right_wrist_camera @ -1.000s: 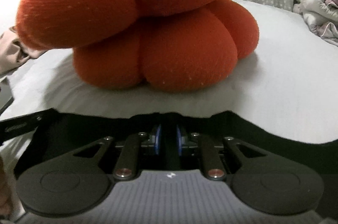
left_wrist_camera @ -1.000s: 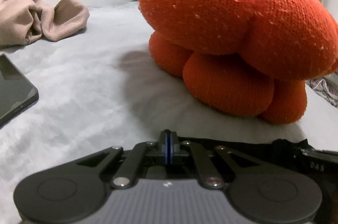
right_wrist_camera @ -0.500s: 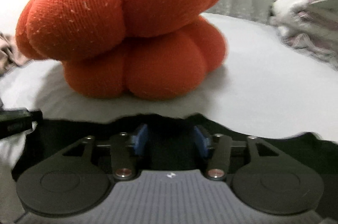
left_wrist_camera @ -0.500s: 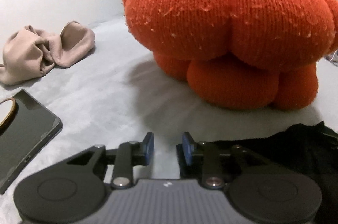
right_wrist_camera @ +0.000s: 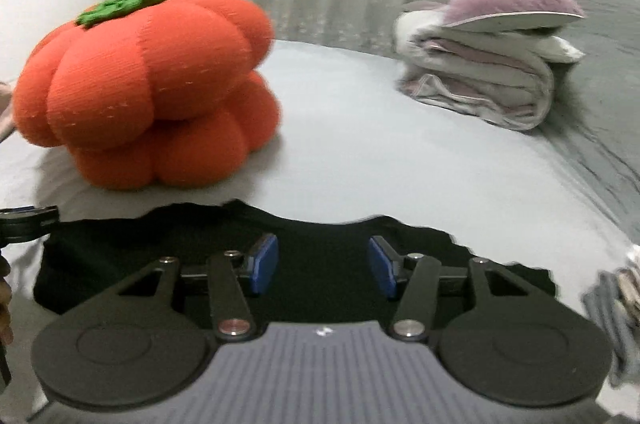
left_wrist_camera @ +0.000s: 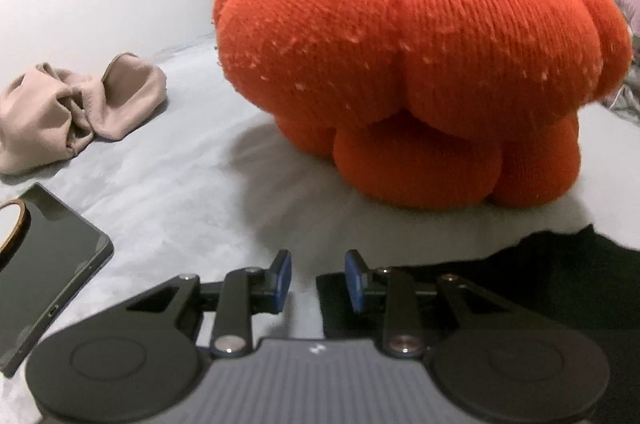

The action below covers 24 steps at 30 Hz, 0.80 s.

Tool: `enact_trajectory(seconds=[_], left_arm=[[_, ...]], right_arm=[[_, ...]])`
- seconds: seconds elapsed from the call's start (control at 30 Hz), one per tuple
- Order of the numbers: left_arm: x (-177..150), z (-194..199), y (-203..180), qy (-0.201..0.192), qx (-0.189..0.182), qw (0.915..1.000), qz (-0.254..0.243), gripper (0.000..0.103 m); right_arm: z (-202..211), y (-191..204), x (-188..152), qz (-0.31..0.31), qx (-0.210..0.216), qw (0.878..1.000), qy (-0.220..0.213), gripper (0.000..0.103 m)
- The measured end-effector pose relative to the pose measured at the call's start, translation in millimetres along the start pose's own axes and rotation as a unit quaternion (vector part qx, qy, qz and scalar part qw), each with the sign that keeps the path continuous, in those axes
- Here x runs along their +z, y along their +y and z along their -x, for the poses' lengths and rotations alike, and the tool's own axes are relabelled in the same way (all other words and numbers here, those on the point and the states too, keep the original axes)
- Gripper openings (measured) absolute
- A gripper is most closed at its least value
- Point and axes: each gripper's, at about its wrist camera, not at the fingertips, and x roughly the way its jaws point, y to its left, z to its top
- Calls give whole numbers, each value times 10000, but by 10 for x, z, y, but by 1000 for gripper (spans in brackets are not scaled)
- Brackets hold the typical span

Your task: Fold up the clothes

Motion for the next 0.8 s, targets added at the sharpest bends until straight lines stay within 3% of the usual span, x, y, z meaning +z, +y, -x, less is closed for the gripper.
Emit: enact_trajectory(seconds=[0.07, 0.3, 0.4, 0.63, 0.8], left_arm=[[-10, 3, -42, 56, 96, 9999, -117, 30], [99, 315, -223, -70, 10, 9994, -349, 37], [118, 506, -364, -214, 50, 9976, -658, 38], [152, 763, -475, -270, 42, 9959, -864, 41], [127, 777, -358, -108, -259, 9977, -624, 54]], right_arm=[[7, -67, -44, -13, -209, 9997, 90, 61], [-21, -460, -201, -389, -309, 9972, 554, 62], [78, -630, -225, -500, -321, 9968, 541, 62], [334, -950, -264, -641, -348, 9963, 465, 63], [538, -1024, -326, -653, -196, 9969, 393, 63]])
